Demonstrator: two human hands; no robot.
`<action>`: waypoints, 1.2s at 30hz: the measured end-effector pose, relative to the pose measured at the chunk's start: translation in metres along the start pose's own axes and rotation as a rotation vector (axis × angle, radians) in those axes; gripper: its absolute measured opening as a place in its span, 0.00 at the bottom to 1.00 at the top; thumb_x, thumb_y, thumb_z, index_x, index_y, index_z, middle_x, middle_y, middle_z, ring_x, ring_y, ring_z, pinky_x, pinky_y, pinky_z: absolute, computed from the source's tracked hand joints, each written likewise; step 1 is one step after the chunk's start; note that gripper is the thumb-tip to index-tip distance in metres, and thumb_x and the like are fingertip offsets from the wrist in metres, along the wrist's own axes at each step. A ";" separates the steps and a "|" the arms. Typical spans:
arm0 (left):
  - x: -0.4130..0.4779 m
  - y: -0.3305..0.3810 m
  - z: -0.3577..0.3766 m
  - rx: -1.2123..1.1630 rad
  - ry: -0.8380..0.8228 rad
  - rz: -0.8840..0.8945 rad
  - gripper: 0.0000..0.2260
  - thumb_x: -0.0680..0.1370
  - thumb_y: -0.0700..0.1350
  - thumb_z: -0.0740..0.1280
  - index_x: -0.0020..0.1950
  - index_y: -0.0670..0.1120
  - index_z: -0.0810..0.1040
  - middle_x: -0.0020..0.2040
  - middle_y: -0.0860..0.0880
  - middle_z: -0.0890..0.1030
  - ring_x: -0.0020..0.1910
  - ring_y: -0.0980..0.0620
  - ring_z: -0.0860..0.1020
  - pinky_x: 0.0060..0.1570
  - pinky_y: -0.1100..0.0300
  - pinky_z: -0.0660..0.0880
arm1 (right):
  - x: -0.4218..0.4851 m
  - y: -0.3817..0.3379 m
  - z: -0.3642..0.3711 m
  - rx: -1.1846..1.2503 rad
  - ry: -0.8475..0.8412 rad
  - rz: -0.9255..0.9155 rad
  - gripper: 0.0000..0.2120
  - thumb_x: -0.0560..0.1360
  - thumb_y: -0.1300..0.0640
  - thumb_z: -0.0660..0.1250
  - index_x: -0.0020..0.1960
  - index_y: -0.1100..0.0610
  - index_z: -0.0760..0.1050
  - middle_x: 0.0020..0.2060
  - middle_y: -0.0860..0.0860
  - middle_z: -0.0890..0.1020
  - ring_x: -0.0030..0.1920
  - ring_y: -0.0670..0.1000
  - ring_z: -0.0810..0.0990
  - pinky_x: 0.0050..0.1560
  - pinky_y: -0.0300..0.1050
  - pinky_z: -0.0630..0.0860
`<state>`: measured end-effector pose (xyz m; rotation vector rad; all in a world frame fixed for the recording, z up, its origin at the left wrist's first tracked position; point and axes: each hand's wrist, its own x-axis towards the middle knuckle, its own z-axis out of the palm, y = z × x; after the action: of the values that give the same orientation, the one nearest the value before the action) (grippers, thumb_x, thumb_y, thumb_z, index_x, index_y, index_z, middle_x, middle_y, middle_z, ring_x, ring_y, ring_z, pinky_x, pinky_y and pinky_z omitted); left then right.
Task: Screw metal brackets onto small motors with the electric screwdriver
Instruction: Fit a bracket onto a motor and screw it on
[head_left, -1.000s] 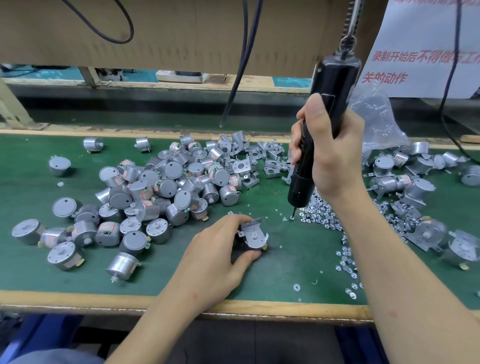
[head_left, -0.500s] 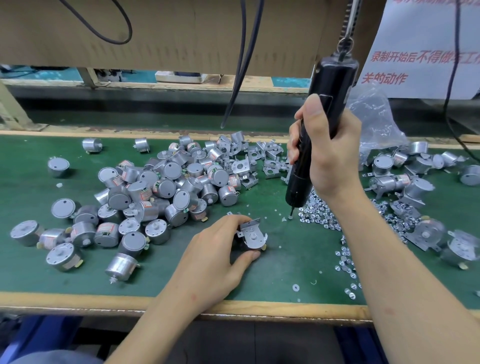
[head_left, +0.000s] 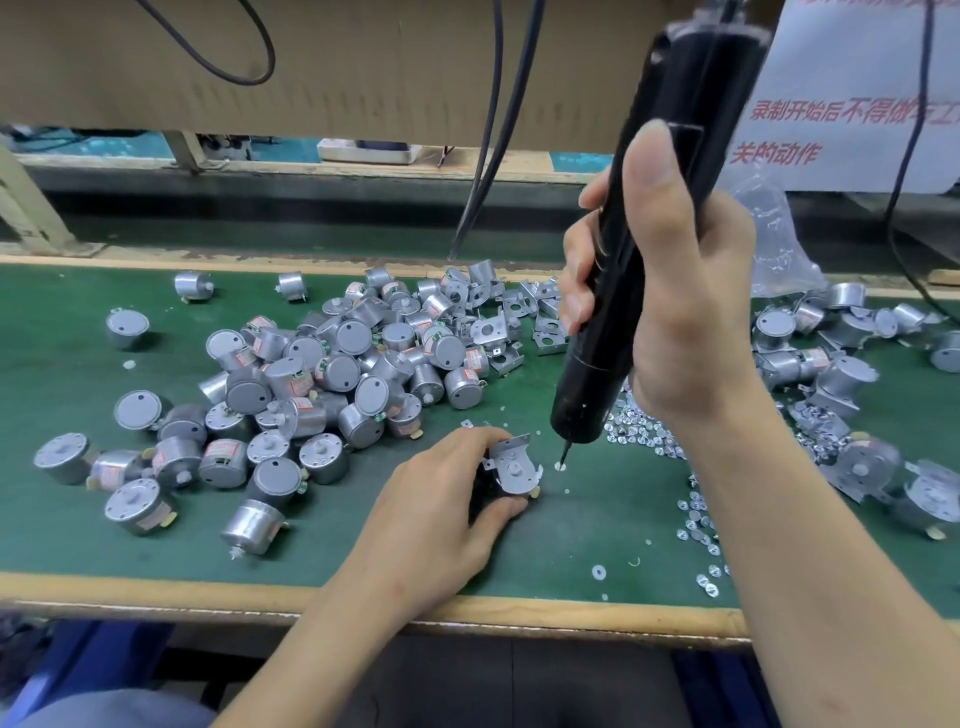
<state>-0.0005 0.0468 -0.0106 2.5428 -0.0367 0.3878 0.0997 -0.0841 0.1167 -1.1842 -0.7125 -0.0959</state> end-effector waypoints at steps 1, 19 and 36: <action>0.000 0.000 0.000 0.004 -0.005 0.000 0.19 0.75 0.54 0.71 0.64 0.56 0.71 0.43 0.72 0.68 0.43 0.71 0.70 0.42 0.74 0.65 | -0.002 -0.003 0.003 0.015 -0.008 -0.002 0.21 0.75 0.42 0.64 0.38 0.60 0.67 0.26 0.52 0.73 0.23 0.54 0.71 0.28 0.44 0.69; 0.000 0.002 0.000 0.024 -0.012 0.002 0.19 0.76 0.54 0.70 0.66 0.55 0.72 0.44 0.68 0.67 0.42 0.65 0.68 0.39 0.67 0.61 | -0.018 0.005 0.022 0.061 -0.006 0.013 0.23 0.75 0.42 0.66 0.40 0.63 0.68 0.26 0.54 0.72 0.22 0.56 0.70 0.27 0.47 0.68; -0.001 0.006 0.002 -0.002 0.047 0.027 0.13 0.75 0.51 0.71 0.57 0.56 0.72 0.42 0.66 0.68 0.45 0.54 0.73 0.42 0.56 0.71 | -0.026 0.010 0.028 -0.017 -0.080 -0.050 0.27 0.75 0.45 0.66 0.41 0.70 0.67 0.27 0.64 0.71 0.23 0.58 0.69 0.25 0.51 0.67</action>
<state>-0.0018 0.0409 -0.0091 2.5328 -0.0543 0.4579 0.0707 -0.0631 0.0999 -1.1919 -0.8133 -0.0975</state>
